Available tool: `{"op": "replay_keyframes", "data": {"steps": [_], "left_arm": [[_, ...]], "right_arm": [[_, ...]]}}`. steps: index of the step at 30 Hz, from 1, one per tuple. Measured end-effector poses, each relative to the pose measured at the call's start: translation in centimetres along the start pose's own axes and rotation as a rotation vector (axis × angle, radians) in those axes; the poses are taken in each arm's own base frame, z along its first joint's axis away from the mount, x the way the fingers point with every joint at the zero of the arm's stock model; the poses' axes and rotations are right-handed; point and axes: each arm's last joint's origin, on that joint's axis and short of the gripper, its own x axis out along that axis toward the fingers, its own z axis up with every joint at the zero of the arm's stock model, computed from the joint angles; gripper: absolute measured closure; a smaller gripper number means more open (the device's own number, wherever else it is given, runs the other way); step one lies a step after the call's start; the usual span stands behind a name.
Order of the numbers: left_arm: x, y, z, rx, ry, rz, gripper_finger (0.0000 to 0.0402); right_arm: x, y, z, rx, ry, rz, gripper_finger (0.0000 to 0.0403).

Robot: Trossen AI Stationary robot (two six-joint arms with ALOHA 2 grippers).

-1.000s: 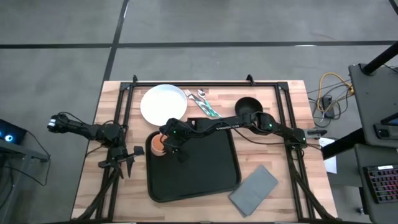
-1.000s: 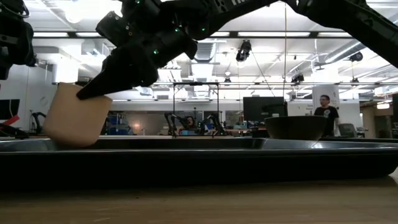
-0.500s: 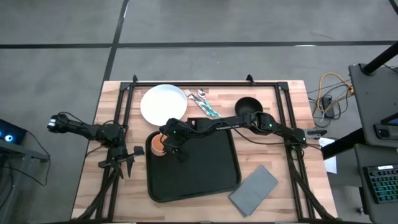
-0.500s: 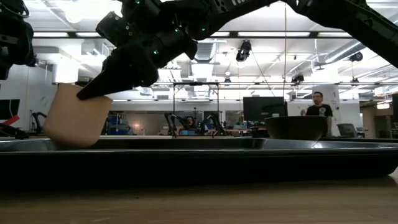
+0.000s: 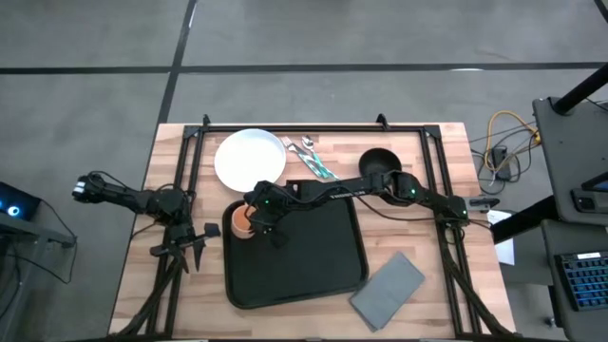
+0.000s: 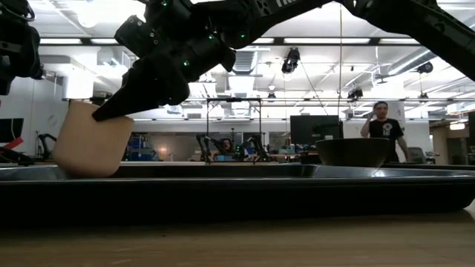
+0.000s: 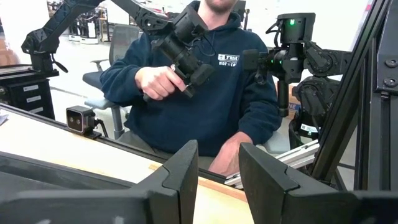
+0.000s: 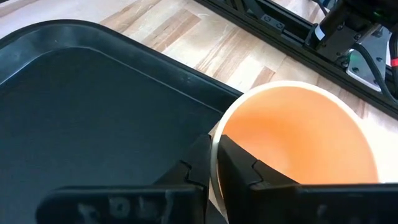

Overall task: Set up tray
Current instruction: Put the yellow mug on the serving tray

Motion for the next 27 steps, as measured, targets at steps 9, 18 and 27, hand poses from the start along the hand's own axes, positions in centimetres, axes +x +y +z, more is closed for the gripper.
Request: {"op": "replay_keyframes", "data": {"steps": [9, 18, 27], "left_arm": [[0.0, 0.0, 0.0, 0.0, 0.0, 0.0, 0.0304], [0.0, 0.0, 0.0, 0.0, 0.0, 0.0, 0.0304], [0.0, 0.0, 0.0, 0.0, 0.0, 0.0, 0.0304]], "right_arm": [[-0.02, -0.09, 0.08, 0.01, -0.009, -0.006, 0.0344], [0.0, -0.14, 0.15, 0.01, -0.019, -0.012, 0.0311], [0.02, -0.14, 0.13, 0.028, -0.021, -0.014, 0.0273]]}}
